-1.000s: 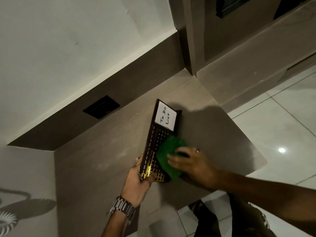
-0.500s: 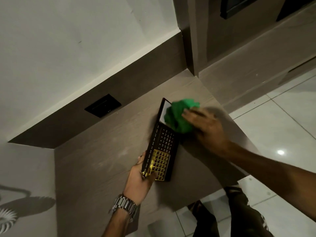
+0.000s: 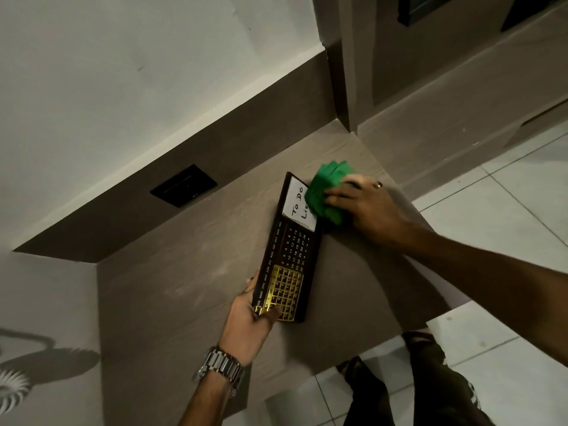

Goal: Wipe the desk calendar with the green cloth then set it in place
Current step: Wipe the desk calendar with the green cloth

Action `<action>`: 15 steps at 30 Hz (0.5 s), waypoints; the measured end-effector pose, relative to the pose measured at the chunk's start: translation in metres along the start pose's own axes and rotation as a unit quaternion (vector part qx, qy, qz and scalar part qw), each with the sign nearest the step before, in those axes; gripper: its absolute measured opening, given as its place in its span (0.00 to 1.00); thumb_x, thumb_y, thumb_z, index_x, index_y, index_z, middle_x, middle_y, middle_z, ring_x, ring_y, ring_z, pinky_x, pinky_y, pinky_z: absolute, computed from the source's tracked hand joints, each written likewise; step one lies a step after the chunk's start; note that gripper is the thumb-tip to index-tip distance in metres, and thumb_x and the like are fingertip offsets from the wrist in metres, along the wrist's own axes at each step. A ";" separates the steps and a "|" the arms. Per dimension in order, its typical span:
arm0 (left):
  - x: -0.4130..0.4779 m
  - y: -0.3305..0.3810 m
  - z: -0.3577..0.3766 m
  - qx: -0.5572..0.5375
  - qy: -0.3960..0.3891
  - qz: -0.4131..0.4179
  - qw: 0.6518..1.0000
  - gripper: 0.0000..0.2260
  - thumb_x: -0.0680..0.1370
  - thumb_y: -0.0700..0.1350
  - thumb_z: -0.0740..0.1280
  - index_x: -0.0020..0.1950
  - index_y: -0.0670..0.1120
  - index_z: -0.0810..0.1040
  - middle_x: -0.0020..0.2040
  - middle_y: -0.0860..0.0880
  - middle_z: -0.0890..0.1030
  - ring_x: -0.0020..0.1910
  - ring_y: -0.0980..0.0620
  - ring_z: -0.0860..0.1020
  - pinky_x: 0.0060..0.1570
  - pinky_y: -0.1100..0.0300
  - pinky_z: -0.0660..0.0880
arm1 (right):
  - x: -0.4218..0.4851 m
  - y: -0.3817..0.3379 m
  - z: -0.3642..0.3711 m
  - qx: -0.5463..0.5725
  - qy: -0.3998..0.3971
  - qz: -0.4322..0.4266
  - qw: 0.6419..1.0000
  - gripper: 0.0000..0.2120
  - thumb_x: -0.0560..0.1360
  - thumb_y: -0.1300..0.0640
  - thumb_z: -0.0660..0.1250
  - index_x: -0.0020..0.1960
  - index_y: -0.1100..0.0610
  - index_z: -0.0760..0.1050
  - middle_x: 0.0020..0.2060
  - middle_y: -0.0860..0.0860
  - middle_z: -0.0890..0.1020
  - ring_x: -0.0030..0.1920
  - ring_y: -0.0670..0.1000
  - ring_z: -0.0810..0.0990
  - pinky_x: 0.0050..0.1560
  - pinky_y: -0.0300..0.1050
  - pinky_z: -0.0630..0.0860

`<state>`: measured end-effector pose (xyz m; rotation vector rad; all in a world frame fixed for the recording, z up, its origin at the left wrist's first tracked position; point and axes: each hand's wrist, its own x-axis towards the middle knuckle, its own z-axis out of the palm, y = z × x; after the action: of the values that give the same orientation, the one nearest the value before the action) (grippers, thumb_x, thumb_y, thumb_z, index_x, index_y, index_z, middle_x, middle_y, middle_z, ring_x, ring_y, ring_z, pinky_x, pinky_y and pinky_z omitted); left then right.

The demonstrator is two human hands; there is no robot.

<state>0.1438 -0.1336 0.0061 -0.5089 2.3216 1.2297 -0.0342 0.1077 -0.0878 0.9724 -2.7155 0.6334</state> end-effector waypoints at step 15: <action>0.004 -0.003 -0.002 0.012 -0.005 -0.029 0.999 0.19 0.77 0.37 0.68 0.67 0.48 0.73 0.66 0.33 0.75 0.51 0.33 0.79 0.41 0.48 0.79 | -0.039 -0.042 0.022 -0.008 -0.047 -0.200 0.979 0.21 0.64 0.60 0.77 0.57 0.50 0.81 0.58 0.51 0.81 0.59 0.59 0.75 0.52 0.52 0.74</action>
<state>0.1420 -0.1375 0.0029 -0.5570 2.2940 1.1743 0.0219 0.0898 -0.1055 1.5223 -2.4811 0.4949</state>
